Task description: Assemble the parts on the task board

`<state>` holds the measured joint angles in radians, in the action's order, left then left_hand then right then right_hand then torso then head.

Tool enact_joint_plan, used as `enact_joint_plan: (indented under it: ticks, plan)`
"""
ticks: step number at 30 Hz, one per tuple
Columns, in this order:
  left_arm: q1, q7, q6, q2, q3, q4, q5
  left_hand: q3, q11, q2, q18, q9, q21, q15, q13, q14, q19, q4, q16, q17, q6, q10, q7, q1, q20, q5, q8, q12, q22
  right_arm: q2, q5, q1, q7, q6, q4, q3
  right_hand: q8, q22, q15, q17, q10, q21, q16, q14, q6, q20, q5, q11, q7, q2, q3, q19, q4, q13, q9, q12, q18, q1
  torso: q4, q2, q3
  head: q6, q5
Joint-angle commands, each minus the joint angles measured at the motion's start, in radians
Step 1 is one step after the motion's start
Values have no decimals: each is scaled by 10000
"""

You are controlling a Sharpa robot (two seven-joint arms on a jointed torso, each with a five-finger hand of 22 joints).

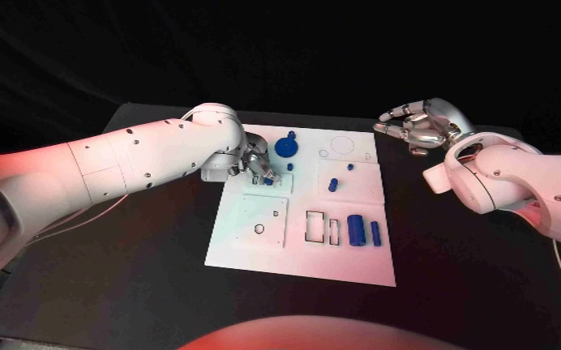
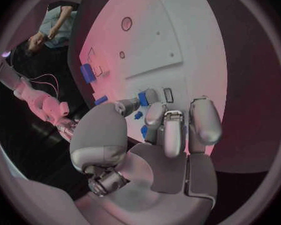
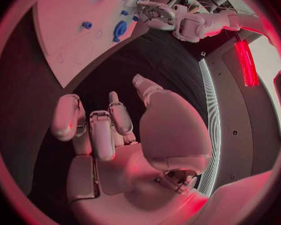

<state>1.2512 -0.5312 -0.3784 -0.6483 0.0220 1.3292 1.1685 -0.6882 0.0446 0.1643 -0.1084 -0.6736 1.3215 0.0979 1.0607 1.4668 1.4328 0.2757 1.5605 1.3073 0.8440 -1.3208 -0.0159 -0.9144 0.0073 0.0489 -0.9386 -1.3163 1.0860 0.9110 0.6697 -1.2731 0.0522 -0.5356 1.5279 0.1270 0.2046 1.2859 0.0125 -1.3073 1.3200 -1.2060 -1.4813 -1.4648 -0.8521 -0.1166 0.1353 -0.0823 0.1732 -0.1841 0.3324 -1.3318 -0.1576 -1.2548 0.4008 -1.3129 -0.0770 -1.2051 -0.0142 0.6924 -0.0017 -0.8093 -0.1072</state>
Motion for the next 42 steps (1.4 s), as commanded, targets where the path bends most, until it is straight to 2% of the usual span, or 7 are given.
enact_joint_plan:
  ticks: [1, 7, 20, 30, 37, 39, 42]
  plan:
    - [-46, -29, -366, 8, 27, 37, 16, 33, 25, 5, 170, -5, -12, 73, 1, 966, 12, -10, -6, 2341, 23, -76, -52, -81, -49, 27, 61, -41, -9, -2, 18, 7, 61, 51, 3, 0, 62, -8, -41, -410, -28, 35, 37, -507, 13, 24, -29, -1, -69, 13, -40, 17, -4, 2, -17, 56, -173, 81, 6, 5, -5, 4, 3]
    - [-46, -28, -285, 15, 24, -44, 18, 175, 19, 45, 172, -6, -9, 72, 0, 966, 16, 75, -6, 2339, 30, -74, -62, -36, -52, 23, 70, -36, 1, -7, 18, 9, 67, 48, 0, 0, 64, -11, -41, -409, -30, 41, 38, -507, 14, 24, -25, -1, -69, 17, -51, 19, -16, 5, -18, 57, -174, 88, -5, 5, 1, 17, -5]
    - [-46, -3, -58, 23, 15, -131, 2, 570, 18, -21, 171, 0, -20, 71, -3, 966, 17, 166, -6, 2339, 53, -72, -60, 262, -53, 24, 106, -23, -5, -5, 18, 11, 74, 44, -17, 0, 71, -14, -41, -405, -32, 49, 40, -506, 16, 25, -23, 0, -70, 22, -85, 20, -51, 10, -18, 59, -175, 111, -2, 6, -3, 15, 7]
    - [-46, 21, 120, -40, -14, -18, -37, 1224, 42, -21, 170, -11, -30, 91, -2, 963, 24, 175, -10, 2330, 73, -75, -30, 744, -71, 22, 129, -9, -7, -4, 17, 11, 75, 46, -28, 0, 77, -8, -42, -410, -32, 46, 40, -508, 20, 25, -28, 0, -70, 26, -125, 13, -92, 11, -19, 57, -173, 136, 6, 0, -2, 30, 11]
    - [-38, 28, 179, -205, -162, 187, -17, 1239, 43, -22, 167, -11, -37, 92, -14, 963, 20, 173, -10, 2330, 73, -69, -29, 750, -72, 23, 129, -2, -20, 1, 17, 11, 71, 47, -38, 0, 81, -11, -42, -407, -31, 53, 42, -507, 22, 25, -30, 0, -71, 29, -148, 15, -113, 10, -20, 55, -174, 148, 9, -19, 2, 55, 2]
    - [-35, 31, 191, -252, -234, 266, -15, 1243, 43, -22, 168, -11, -35, 92, -15, 964, 21, 171, -9, 2331, 72, -69, -29, 749, -73, 23, 129, -1, -16, 1, 17, 12, 71, 46, -44, 0, 81, -11, -42, -407, -31, 53, 42, -507, 22, 25, -30, 0, -71, 29, -148, 15, -113, 10, -20, 55, -174, 148, 12, -17, -3, 64, 4]
    - [-21, 39, 265, -341, -409, 429, -22, 1266, 44, -24, 167, -12, -36, 93, -107, 961, 22, 152, -13, 2322, 59, -22, -29, 716, -76, 27, 136, 48, -15, -4, 17, 14, 71, 45, -61, 1, 88, -18, -43, -410, -34, 67, 41, -509, 24, 26, -30, 0, -72, 36, -185, 20, -152, 16, -21, 57, -177, 169, 12, -7, -6, 95, -4]
